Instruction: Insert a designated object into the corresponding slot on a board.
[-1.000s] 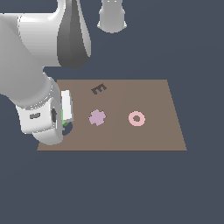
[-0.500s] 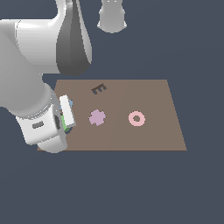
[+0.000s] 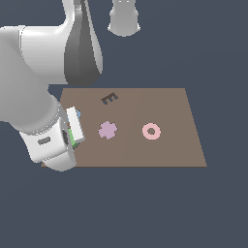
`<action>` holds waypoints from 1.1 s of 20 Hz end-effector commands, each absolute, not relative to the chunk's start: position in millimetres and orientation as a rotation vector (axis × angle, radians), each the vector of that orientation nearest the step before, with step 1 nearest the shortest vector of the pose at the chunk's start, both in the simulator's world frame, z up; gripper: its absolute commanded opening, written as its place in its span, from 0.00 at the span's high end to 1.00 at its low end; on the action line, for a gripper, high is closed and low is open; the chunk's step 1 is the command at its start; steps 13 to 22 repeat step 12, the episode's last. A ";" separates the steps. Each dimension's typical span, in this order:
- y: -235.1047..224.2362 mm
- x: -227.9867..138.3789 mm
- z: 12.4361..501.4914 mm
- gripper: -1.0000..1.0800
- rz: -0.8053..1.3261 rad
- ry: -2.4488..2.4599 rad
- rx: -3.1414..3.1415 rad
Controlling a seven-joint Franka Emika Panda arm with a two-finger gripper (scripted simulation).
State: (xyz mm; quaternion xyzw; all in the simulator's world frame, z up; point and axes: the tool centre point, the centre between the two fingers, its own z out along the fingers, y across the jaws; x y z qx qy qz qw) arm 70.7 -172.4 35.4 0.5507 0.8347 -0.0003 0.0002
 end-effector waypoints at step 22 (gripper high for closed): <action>-172.2 71.1 30.7 0.04 -0.002 2.624 1.727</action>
